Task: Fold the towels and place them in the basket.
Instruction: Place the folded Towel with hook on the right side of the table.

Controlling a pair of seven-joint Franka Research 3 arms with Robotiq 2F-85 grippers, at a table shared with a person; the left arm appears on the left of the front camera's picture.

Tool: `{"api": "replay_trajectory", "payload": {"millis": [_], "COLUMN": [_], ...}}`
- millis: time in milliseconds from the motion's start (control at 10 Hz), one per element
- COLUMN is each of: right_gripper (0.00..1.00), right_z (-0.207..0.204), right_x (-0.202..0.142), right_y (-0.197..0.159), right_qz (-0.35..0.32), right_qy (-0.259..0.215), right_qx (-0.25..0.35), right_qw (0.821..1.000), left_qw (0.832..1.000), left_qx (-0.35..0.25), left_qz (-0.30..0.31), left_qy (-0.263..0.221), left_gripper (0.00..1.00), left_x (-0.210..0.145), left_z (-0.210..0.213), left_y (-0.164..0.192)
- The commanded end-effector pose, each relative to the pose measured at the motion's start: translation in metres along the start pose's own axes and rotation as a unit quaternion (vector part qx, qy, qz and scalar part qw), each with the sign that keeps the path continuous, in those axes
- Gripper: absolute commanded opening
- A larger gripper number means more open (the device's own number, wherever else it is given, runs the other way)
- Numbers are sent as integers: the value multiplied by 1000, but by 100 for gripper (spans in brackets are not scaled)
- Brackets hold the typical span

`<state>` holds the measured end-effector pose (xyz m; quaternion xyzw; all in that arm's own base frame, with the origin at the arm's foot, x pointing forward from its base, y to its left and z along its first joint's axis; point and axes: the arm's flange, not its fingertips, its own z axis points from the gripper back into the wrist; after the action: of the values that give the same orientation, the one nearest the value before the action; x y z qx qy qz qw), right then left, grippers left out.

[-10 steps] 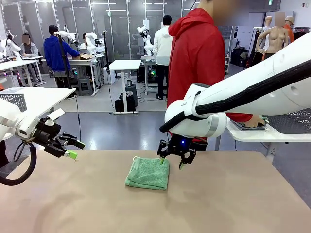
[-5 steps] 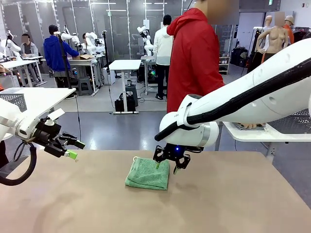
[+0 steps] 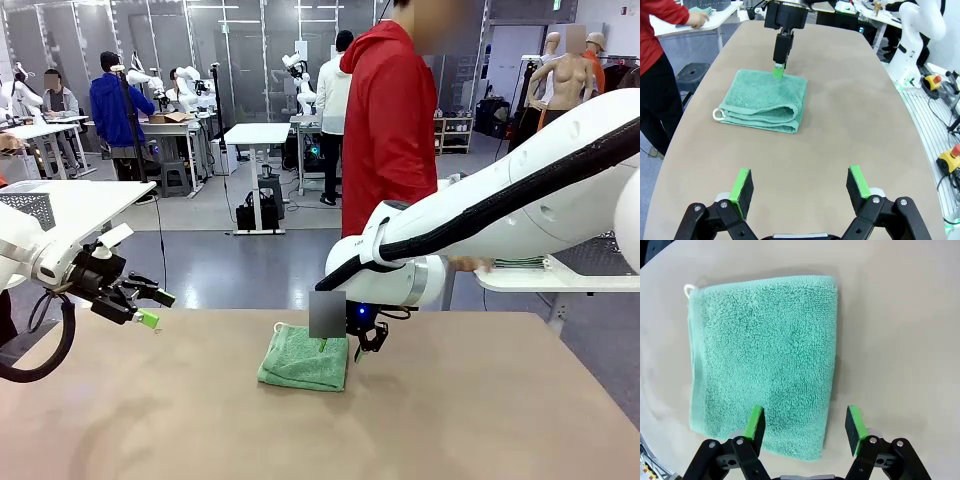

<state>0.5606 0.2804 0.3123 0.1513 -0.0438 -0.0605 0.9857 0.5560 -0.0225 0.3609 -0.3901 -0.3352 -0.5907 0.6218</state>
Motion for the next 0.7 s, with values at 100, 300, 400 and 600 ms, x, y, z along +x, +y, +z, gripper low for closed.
{"api": "replay_trajectory", "payload": {"millis": [100,300,400,600], "right_gripper": [81,61,61,56], "right_z": [-11,-15,-17,-19], "right_x": [8,11,12,15], "right_y": [5,4,4,3], "right_qz": [-9,-7,-8,-11], "right_qy": [-7,-7,-8,-5], "right_qx": [13,15,15,14], "right_qw": [1000,1000,1000,1000], "left_qw": [1000,1000,1000,1000], "left_qx": [1,1,1,1], "left_qz": [0,0,0,0], "left_qy": [4,4,4,4], "left_gripper": [94,94,94,94], "left_x": [3,3,3,3], "left_z": [1,1,1,1], "left_y": [-1,-1,-1,-1]}}
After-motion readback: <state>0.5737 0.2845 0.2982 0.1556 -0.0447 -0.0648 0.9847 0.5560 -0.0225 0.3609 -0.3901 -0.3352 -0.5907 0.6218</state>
